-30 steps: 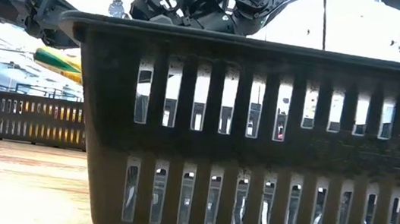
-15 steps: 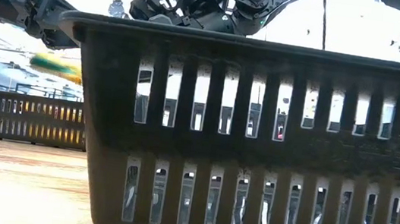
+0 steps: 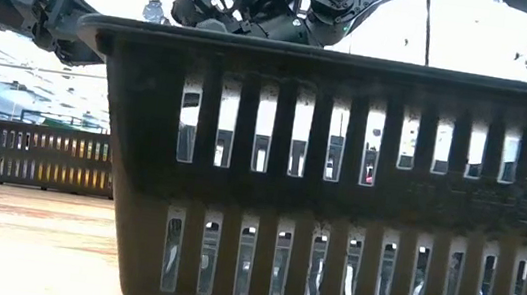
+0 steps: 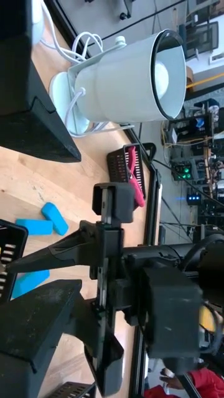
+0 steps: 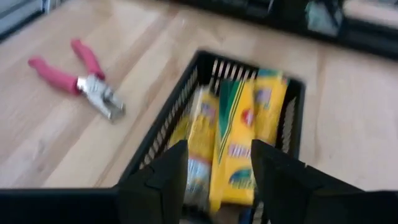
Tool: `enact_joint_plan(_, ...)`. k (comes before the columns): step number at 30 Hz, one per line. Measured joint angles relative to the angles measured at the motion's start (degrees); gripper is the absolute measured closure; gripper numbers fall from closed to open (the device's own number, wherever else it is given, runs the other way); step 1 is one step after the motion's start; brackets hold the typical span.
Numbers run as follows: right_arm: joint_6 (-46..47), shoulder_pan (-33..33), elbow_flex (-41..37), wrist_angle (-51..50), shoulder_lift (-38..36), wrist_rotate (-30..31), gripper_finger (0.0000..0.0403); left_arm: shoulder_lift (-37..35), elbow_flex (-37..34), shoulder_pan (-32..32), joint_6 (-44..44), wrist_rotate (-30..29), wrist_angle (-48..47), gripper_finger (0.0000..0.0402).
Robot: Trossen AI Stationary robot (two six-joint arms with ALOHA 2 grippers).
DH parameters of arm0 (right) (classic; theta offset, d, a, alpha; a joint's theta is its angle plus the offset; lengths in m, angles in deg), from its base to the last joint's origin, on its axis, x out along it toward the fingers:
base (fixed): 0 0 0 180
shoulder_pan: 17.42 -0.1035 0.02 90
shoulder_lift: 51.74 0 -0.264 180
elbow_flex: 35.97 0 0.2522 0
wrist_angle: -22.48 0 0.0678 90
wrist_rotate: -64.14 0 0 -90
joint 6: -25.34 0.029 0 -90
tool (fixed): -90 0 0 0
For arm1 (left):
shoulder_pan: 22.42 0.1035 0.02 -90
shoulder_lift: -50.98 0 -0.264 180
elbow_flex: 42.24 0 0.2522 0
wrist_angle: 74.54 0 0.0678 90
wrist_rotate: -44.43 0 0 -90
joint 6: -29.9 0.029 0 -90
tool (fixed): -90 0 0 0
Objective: Pick & Place School Supplies
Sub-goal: Put the blue eraser into the bottom black bin
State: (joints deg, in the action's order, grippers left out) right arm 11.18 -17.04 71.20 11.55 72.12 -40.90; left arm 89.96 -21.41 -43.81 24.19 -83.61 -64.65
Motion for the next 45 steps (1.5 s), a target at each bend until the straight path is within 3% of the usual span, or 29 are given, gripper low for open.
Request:
enact_joint_plan(3,-0.32,-0.07,-0.03,-7.54,-0.91,1.19,0.0234,0.0,0.0,0.01,-0.18,0.0,-0.89,0.0076)
enact_joint_plan(9,-1.49,-0.09,-0.08,-24.38,-2.52,10.5,0.0233,0.0,0.0,-0.04,-0.82,1.7,-2.08,0.0076)
enact_joint_plan(12,0.33,-0.03,-0.13,-28.31,-4.15,10.51,0.0233,0.0,0.0,-0.08,-0.98,3.63,-2.06,0.0076)
enact_joint_plan(19,2.15,0.1,-8.63,-23.27,-11.95,12.86,0.0233,0.0,0.0,-0.08,-1.25,6.17,-1.48,0.0076)
enact_joint_plan(29,13.19,1.84,-36.76,-16.82,-32.99,18.3,0.0233,0.0,0.02,0.01,-1.71,7.5,-2.38,0.0076)
enact_joint_plan(34,20.8,1.31,-46.02,-16.36,-41.35,18.21,0.0233,3.87,2.68,0.01,-1.95,8.57,-2.39,0.0076)
enact_joint_plan(41,24.84,-4.06,-48.35,-13.98,-42.27,20.38,0.0234,15.61,7.97,0.43,-0.27,9.67,0.32,0.0076)
enact_joint_plan(45,24.32,-4.12,-48.37,-17.75,-40.06,22.79,0.0234,21.52,11.21,2.09,0.05,11.85,0.74,0.0076)
